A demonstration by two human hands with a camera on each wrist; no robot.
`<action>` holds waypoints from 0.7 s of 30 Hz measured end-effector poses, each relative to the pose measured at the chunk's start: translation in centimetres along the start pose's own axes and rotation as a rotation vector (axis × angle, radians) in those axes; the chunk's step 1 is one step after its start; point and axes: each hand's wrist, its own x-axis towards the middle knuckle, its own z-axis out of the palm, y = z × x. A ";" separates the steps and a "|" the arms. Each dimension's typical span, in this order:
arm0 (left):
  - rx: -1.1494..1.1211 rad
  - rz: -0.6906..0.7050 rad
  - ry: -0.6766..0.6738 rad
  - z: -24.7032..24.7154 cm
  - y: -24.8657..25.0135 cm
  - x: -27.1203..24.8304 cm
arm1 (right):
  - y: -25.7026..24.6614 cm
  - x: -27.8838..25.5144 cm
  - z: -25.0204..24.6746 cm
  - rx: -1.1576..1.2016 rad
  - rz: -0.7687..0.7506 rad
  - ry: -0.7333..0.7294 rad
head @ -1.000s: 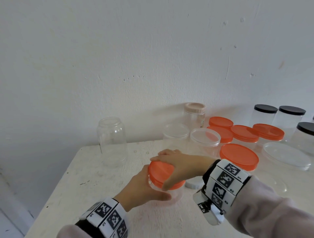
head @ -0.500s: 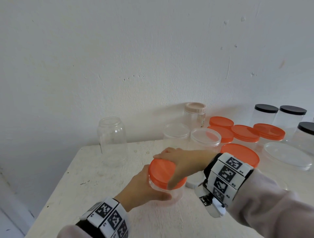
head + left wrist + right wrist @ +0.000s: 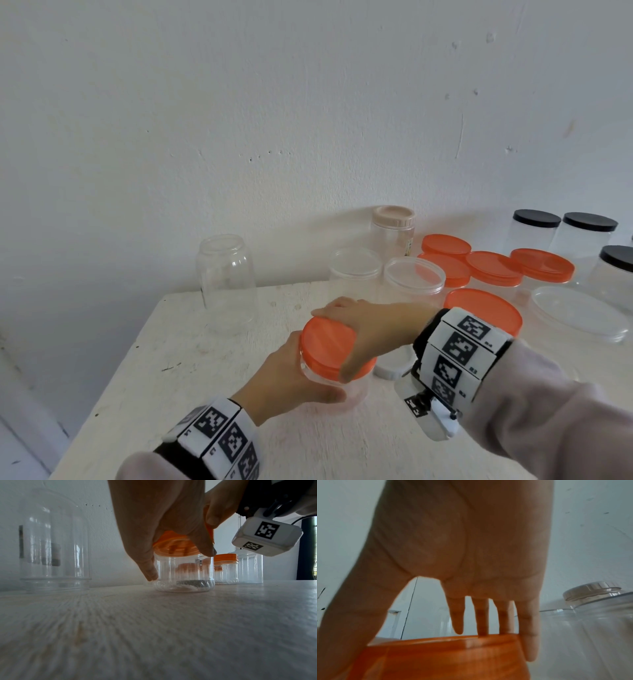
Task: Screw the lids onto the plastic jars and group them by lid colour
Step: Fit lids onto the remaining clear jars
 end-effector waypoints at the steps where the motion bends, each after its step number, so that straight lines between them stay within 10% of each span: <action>1: 0.001 0.000 -0.002 0.0 0.0 0.0 | 0.1 0.1 -0.1 0.002 -0.009 0.014; 21: -0.040 0.005 -0.014 0.0 -0.2 0.0 | -0.3 0.4 0.4 -0.047 0.014 0.072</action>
